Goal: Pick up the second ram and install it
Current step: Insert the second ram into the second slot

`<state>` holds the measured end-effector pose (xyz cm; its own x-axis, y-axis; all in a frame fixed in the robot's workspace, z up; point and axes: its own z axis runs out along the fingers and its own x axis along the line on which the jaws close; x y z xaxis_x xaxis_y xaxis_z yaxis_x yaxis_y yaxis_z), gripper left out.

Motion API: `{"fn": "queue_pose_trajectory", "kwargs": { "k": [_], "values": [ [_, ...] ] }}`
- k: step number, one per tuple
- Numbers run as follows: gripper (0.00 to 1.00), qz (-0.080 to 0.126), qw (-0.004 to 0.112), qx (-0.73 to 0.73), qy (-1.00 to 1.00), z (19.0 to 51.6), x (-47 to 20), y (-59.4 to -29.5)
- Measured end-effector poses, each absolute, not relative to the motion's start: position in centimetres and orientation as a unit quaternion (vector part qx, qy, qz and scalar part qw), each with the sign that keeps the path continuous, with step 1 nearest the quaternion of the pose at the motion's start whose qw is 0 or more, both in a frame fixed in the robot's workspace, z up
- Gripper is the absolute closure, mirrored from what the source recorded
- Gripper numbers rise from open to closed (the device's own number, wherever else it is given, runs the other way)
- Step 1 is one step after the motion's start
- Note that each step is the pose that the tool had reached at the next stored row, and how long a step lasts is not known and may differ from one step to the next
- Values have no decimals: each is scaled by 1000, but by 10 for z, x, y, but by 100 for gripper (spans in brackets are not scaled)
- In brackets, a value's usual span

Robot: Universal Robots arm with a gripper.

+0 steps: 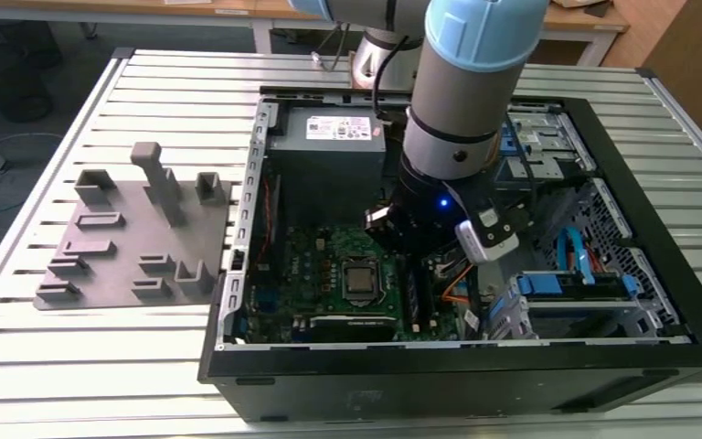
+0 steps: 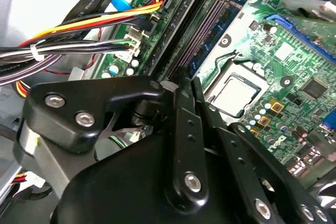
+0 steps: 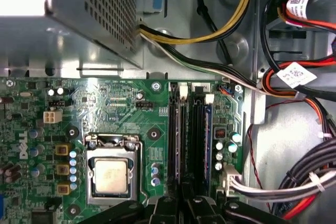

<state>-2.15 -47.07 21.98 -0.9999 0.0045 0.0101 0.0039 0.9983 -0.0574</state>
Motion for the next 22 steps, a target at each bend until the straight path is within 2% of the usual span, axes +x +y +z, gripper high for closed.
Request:
{"fn": "queue_pose_trajectory", "kwargs": {
  "k": [11,15,22],
  "values": [
    [86,29,5,-2,-1000,241,-21,-475],
    [86,19,5,-2,-1000,241,-22,-475],
    [86,18,5,-5,-1000,236,-21,-475]
  ]
}}
